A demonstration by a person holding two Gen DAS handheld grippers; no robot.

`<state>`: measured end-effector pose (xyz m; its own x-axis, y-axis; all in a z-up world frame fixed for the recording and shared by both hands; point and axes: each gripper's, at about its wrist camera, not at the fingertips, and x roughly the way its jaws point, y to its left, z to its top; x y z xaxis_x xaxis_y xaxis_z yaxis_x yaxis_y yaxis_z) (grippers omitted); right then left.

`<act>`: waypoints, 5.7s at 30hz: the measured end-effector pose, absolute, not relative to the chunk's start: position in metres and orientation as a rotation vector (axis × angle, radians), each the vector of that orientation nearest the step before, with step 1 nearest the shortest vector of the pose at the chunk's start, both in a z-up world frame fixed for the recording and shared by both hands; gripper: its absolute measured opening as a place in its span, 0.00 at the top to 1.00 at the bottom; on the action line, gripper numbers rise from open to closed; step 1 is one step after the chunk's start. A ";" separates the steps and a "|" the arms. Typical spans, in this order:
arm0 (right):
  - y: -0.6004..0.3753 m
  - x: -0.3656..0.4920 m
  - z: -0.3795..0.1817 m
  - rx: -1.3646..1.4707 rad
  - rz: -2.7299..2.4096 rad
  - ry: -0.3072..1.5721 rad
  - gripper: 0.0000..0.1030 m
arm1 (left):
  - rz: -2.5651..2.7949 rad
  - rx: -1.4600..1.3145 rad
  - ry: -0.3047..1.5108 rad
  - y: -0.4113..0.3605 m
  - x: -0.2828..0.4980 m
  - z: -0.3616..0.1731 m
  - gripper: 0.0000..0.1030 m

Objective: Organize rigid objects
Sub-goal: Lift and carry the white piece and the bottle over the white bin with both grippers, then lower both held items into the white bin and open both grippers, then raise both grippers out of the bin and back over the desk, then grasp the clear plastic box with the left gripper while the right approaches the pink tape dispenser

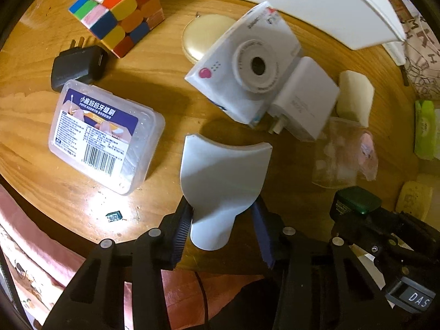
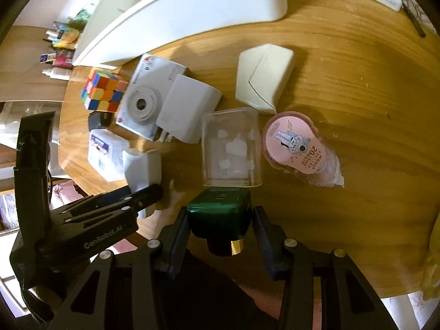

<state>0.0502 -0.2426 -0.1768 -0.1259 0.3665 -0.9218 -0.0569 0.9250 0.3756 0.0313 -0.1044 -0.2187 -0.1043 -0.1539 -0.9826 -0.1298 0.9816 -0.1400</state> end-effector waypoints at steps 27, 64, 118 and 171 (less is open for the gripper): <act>-0.236 0.067 -0.045 0.096 0.443 1.011 0.56 | -0.040 -0.105 1.141 -0.082 0.068 -0.078 0.55; -0.200 0.158 -0.082 -0.048 0.317 0.698 0.55 | -0.083 -0.059 0.644 -0.066 0.173 -0.105 0.54; -0.250 0.026 -0.016 -0.038 0.274 0.475 0.21 | 0.118 -0.057 0.559 -0.052 0.039 -0.029 0.19; -0.274 0.022 -0.160 0.115 0.197 1.085 0.21 | 0.356 -0.612 1.355 0.013 0.019 -0.195 0.19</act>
<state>0.0220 -0.2743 -0.1602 0.4514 0.2154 -0.8659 -0.1027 0.9765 0.1894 0.0191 0.0131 -0.1951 0.1951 -0.1075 -0.9749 -0.5728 0.7944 -0.2022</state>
